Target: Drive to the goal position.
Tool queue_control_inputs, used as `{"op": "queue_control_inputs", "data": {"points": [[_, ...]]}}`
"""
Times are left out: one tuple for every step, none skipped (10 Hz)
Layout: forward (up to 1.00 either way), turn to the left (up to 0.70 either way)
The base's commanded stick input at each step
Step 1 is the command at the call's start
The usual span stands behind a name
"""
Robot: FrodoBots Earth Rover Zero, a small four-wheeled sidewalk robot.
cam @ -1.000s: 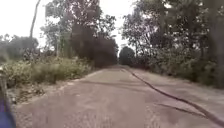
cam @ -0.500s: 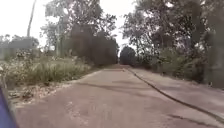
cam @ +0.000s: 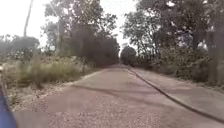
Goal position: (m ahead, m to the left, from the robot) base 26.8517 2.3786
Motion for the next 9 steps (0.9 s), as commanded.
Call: {"op": "queue_control_inputs", "data": {"points": [[0.70,-0.01],[0.70,-0.01],[0.70,-0.01],[0.70,-0.01],[0.70,-0.01],[0.70,-0.01],[0.70,-0.01],[0.70,-0.01],[0.70,-0.01]]}}
